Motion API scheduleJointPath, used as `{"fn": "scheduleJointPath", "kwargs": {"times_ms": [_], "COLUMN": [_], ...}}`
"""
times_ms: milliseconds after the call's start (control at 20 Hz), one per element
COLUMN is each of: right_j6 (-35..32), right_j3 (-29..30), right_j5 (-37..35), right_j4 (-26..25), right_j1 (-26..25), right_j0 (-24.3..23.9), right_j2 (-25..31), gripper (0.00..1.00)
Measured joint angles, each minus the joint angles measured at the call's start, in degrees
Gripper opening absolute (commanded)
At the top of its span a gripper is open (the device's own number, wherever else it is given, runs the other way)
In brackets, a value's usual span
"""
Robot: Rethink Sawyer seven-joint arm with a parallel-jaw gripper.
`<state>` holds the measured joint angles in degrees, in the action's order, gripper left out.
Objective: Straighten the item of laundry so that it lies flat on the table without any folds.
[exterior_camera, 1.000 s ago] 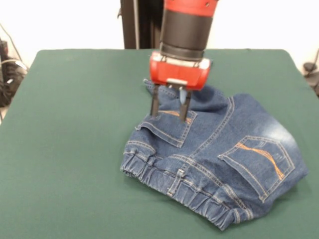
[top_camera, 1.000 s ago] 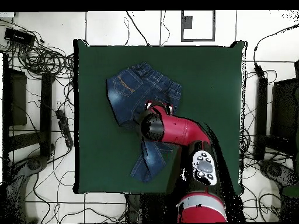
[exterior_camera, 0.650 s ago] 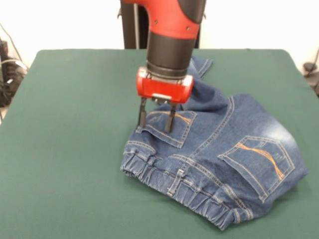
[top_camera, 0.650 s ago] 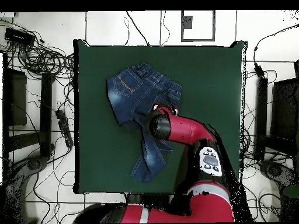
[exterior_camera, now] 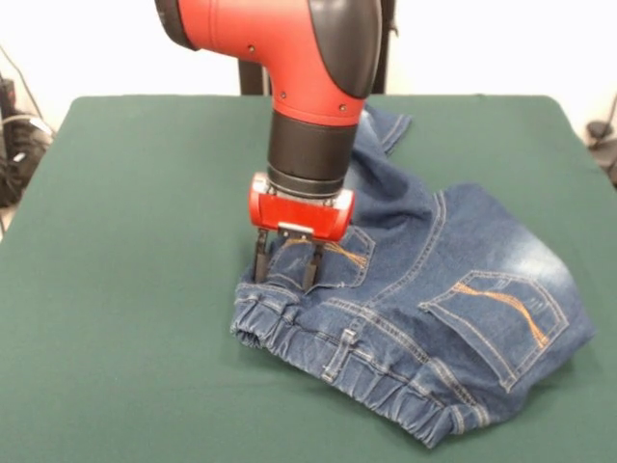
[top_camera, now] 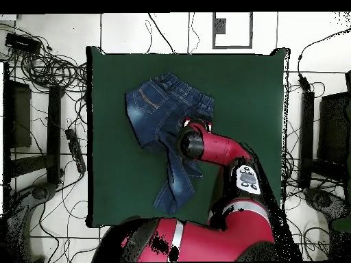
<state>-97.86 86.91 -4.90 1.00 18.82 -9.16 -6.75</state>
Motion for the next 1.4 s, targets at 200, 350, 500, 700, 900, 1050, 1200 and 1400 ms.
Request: {"fn": "scheduleJointPath", "kwargs": {"times_ms": [200, 350, 500, 700, 900, 1050, 1200, 1400], "right_j6": [0.0, 0.0, 0.0, 0.0, 0.0, 0.0, 0.0, 0.0], "right_j3": [0.0, -0.03, -0.25, -1.31, -3.04, -3.72, -4.16, -4.16], "right_j5": [-0.02, -0.02, 0.07, 0.79, 1.44, 1.57, 1.63, 1.6], "right_j4": [0.11, 0.09, 0.1, 0.2, 0.21, 0.33, 0.34, 0.27], "right_j1": [0.0, 0.0, -0.02, -0.27, -1.21, -1.53, -1.69, -1.52], "right_j0": [-0.07, -0.21, -0.27, -0.46, -0.48, -0.47, -0.46, -0.48], "right_j2": [0.05, 0.18, 0.27, 0.12, 0.12, 0.12, 0.12, 0.14], "gripper": [1.0, 1.0, 1.0, 0.0, 0.0, 0.0, 0.0, 0.0]}}
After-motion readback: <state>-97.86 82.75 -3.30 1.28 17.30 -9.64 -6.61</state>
